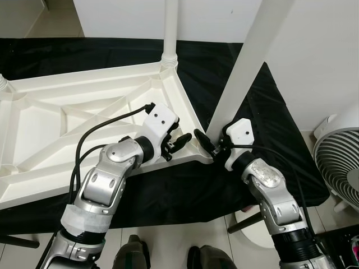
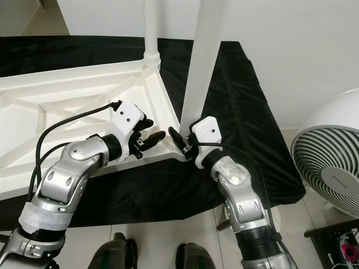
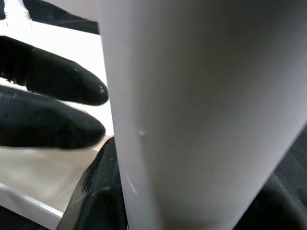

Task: Building children table

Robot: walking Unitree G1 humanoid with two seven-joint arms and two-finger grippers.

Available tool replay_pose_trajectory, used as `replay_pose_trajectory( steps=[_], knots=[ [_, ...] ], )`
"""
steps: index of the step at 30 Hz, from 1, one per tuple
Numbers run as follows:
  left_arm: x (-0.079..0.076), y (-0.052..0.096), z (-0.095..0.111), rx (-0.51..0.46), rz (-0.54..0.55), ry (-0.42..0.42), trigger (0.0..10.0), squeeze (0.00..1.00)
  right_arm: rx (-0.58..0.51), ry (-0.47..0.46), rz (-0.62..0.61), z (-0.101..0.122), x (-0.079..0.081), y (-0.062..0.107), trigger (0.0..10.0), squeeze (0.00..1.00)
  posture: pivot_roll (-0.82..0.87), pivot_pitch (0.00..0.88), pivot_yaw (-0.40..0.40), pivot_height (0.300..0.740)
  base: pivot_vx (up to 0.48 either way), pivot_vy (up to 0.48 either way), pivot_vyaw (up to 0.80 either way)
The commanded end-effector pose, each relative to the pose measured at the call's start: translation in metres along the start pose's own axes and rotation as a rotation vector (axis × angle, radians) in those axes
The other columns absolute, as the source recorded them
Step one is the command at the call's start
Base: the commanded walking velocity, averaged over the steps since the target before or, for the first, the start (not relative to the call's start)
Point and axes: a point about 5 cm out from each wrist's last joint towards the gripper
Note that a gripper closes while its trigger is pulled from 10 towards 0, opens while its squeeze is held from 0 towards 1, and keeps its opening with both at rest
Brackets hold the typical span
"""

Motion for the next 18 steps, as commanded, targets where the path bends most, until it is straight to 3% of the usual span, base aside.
replay_pose_trajectory(
  steps=[1,9,18],
  knots=[
    [0.008,0.003,-0.003,0.039,0.16,0.002,10.0,0.0,0.087,-0.041,-0.001,-0.021,-0.001,0.008,10.0,0.0,0.03,0.087,-0.035,0.74,0.0,0.0,0.0],
    [0.006,0.004,-0.003,0.041,0.154,0.005,10.0,0.0,0.071,-0.015,0.031,-0.021,0.004,0.01,10.0,0.0,0.02,0.088,-0.026,0.74,0.0,0.0,0.0],
    [0.008,0.004,-0.002,0.041,0.156,-0.002,10.0,0.0,0.102,-0.122,-0.052,-0.024,-0.008,0.006,10.0,0.0,0.02,0.087,-0.025,0.74,0.0,0.0,0.0]
  ],
)
Point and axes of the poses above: a point about 5 cm out from each wrist's last joint towards the gripper, its own y axis pointing back from the gripper into the wrist, its own z axis along the axis of the wrist's last joint, x = y × z, and after that the axes turned 9 degrees about -y, right-handed
